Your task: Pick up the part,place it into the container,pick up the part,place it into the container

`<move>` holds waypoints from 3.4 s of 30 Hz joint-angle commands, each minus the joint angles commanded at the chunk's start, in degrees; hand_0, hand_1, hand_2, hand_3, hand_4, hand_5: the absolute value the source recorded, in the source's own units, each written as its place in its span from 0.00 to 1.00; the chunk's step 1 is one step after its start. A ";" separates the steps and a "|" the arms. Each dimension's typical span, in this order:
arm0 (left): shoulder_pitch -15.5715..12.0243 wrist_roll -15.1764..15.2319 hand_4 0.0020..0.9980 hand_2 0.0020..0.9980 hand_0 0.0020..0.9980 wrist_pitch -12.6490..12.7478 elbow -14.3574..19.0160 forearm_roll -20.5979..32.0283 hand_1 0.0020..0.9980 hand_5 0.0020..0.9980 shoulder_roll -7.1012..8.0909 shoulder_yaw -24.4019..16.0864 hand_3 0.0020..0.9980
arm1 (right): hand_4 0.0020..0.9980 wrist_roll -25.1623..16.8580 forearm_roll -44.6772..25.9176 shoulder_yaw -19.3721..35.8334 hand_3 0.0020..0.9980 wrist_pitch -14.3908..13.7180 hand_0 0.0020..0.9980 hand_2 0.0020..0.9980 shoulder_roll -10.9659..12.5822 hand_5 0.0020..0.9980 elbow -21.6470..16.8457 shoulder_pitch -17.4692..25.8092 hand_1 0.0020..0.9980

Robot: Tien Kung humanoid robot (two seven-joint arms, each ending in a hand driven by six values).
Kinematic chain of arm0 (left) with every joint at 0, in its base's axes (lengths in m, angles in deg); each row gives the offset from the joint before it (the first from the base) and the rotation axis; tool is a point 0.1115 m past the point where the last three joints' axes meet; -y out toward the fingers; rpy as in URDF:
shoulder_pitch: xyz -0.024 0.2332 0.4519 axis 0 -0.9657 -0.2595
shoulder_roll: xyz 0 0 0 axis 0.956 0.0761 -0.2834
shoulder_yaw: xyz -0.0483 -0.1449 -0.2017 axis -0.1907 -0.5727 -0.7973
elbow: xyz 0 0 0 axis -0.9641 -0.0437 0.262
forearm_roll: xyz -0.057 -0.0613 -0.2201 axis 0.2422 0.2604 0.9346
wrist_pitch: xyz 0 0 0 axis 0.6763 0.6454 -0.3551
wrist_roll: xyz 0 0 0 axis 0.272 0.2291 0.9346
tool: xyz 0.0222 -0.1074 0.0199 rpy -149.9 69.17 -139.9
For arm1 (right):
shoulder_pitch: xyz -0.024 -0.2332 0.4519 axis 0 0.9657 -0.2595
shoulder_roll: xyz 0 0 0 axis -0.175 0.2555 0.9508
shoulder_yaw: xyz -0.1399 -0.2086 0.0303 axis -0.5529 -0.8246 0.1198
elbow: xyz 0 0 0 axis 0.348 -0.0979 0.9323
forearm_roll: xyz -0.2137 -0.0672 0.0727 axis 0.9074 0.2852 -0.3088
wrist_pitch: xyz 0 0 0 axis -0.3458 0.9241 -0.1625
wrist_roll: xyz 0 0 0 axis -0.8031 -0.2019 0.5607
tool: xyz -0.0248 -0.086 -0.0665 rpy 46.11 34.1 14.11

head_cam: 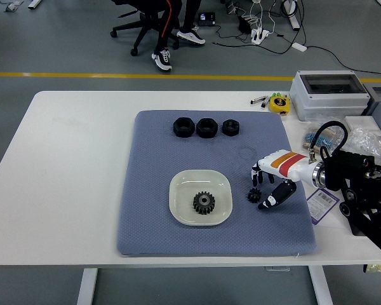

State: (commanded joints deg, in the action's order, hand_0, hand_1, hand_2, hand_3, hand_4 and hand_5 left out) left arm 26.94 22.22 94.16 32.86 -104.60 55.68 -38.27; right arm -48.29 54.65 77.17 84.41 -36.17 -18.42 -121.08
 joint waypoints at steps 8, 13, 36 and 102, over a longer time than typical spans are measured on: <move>0.12 -0.02 0.63 0.64 0.71 -0.05 0.05 0.04 0.69 0.57 -0.13 0.09 0.56 | 0.97 0.34 -1.03 -0.09 0.50 -1.15 0.19 0.49 -1.52 0.41 0.56 0.65 0.34; 0.29 -0.01 0.63 0.64 0.70 -0.10 0.10 0.09 0.69 0.57 -0.18 0.21 0.56 | 0.82 1.14 -2.00 -0.36 0.47 -2.81 0.17 0.45 -1.99 0.34 1.60 0.62 0.32; 0.52 -0.06 0.63 0.64 0.71 -0.19 0.11 -0.18 0.69 0.57 -0.21 0.03 0.56 | 0.66 -0.16 -0.99 -0.27 0.45 -1.11 0.16 0.44 -1.27 0.22 1.93 0.16 0.31; 0.37 -0.04 0.63 0.64 0.70 -0.37 0.16 0.00 0.68 0.57 -0.26 0.04 0.56 | 0.81 -1.80 4.18 0.59 0.59 -1.51 0.31 0.59 -0.17 0.25 -0.52 0.00 0.44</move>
State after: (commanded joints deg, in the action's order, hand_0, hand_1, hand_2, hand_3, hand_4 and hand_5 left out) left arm 27.31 22.18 93.79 33.01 -104.60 55.41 -38.23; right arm -50.09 58.83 77.75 82.90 -36.34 -18.94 -121.07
